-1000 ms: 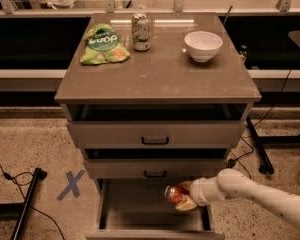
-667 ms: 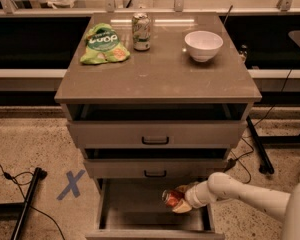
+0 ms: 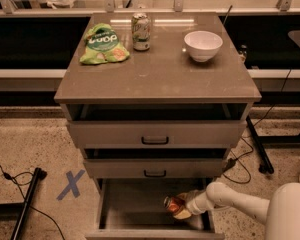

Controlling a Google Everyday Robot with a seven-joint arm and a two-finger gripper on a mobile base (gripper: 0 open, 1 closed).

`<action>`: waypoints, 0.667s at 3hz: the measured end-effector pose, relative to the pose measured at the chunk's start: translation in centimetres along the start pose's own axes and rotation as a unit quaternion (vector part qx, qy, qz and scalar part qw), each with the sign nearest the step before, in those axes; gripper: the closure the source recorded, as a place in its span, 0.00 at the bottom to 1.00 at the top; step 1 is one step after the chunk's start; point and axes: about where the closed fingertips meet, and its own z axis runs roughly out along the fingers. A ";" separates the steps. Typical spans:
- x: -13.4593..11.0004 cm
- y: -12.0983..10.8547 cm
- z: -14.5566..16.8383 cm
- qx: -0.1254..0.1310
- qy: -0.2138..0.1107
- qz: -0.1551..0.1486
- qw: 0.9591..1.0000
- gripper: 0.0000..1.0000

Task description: Place coke can into bottom drawer

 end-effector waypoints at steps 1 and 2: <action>1.3 -0.1 1.2 -0.001 -0.006 0.013 1.000 0.82; 2.1 -0.1 1.9 -0.001 -0.018 0.028 0.999 0.58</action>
Offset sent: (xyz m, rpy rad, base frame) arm 0.0047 -0.0140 -0.0370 0.0759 0.0352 -0.0748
